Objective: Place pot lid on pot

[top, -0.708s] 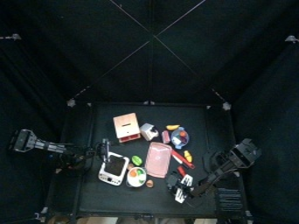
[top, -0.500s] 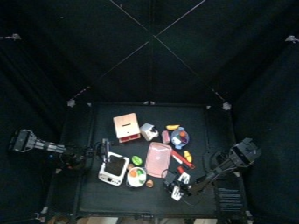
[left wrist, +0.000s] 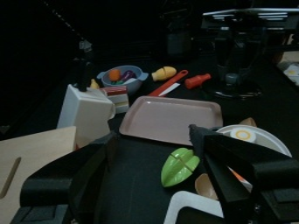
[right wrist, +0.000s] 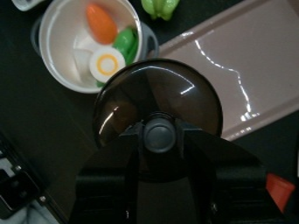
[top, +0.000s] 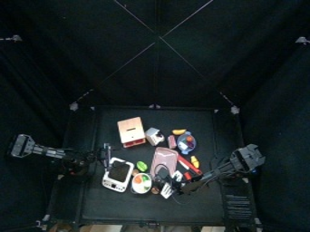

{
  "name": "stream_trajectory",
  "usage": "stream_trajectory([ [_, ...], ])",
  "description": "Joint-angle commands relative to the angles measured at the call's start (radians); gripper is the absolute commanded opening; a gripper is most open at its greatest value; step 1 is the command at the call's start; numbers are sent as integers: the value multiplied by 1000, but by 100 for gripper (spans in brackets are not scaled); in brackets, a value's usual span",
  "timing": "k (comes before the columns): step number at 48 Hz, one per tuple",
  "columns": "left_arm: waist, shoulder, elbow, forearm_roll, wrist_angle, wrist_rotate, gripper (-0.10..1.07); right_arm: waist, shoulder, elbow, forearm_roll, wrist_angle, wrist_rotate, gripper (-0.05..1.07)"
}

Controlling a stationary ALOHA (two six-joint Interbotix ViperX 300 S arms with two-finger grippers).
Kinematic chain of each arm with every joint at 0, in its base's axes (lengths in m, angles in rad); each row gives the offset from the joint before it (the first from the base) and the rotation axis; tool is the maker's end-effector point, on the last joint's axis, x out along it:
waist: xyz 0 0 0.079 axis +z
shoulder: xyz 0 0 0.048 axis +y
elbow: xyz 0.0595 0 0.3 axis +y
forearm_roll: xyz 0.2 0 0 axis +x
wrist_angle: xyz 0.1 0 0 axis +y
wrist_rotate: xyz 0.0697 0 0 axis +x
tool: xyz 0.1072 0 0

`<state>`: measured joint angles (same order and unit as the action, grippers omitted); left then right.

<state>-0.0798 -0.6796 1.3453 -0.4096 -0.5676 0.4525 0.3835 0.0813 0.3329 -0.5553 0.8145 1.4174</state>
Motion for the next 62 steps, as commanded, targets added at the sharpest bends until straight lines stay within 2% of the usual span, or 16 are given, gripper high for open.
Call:
stream_trajectory([
  [1, 5, -5, -3, -3, -3, 2, 99, -29, 20, -92, -12, -15, -3, 63],
  [10, 6, -18, 12, -8, -3, 2, 99, -58, 86, -193, -23, -15, -3, 63],
  [28, 11, -28, 20, -14, -3, 2, 99, -91, 184, -327, 3, -15, -5, 63],
  [38, 11, -26, 20, -15, -3, 2, 99, -97, 233, -368, 9, -15, -5, 63],
  [62, 11, -26, 20, -14, -3, 2, 99, -101, 268, -405, 12, -15, -5, 63],
])
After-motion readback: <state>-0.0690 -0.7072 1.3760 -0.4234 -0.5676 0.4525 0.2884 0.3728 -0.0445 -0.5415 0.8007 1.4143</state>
